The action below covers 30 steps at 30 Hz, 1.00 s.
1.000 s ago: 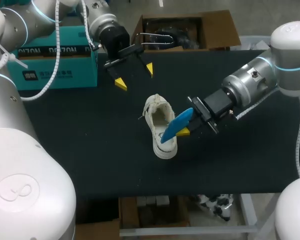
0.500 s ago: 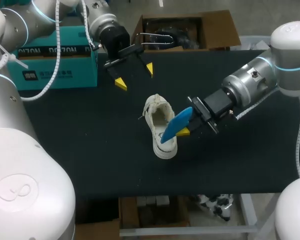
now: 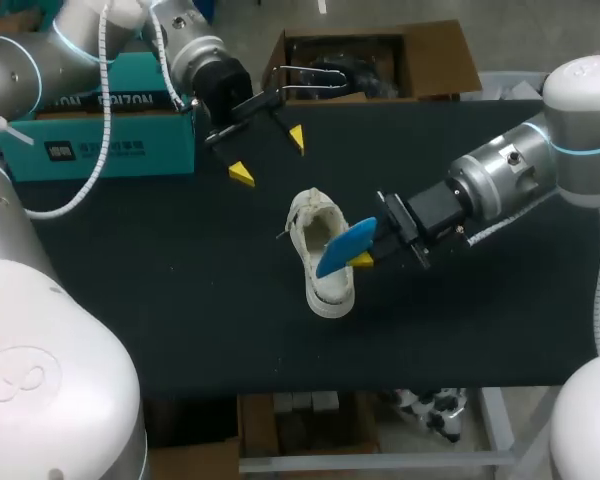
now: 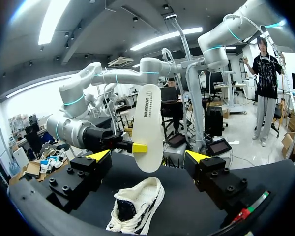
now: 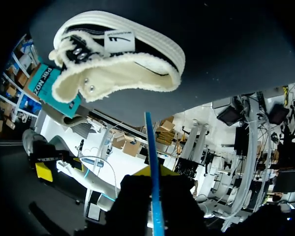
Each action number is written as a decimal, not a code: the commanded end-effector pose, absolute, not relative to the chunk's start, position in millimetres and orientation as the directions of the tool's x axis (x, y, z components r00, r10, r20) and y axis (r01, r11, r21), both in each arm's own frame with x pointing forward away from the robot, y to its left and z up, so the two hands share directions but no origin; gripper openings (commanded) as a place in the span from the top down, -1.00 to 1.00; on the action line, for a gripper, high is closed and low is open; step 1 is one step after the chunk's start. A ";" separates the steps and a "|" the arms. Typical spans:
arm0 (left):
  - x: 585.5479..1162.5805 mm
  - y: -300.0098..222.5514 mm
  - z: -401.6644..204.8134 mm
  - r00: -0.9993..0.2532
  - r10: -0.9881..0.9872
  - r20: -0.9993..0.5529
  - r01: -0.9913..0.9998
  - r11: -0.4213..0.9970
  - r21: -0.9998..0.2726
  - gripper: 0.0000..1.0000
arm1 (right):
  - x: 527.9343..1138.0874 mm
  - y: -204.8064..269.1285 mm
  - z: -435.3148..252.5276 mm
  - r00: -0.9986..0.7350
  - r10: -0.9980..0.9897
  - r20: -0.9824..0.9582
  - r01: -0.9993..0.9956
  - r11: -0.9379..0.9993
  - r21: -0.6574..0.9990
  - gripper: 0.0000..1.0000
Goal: Open the shoe tongue, take the insole out of the shoe, put the insole back into the shoe, and pack the shoe into the shoebox
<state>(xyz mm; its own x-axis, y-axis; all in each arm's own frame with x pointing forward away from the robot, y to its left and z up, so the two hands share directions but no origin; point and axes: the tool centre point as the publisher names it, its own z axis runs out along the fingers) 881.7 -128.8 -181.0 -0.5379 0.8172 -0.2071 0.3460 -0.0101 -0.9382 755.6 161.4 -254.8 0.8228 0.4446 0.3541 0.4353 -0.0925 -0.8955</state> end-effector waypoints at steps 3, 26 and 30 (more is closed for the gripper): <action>824.9 -129.2 -191.2 -0.774 0.562 -0.292 0.411 0.094 -0.907 -1.00 | 745.1 155.7 -251.4 0.867 0.336 0.368 0.434 -0.145 -0.889 1.00; 785.7 -135.0 -196.2 -0.854 0.385 -0.350 0.465 0.265 -0.845 -1.00 | 767.5 147.3 -265.7 0.886 0.212 0.413 0.446 -0.139 -0.884 1.00; 779.5 -146.2 -214.7 -0.857 0.321 -0.403 0.483 0.229 -0.845 -1.00 | 769.0 146.0 -266.2 0.898 0.173 0.405 0.429 -0.138 -0.893 1.00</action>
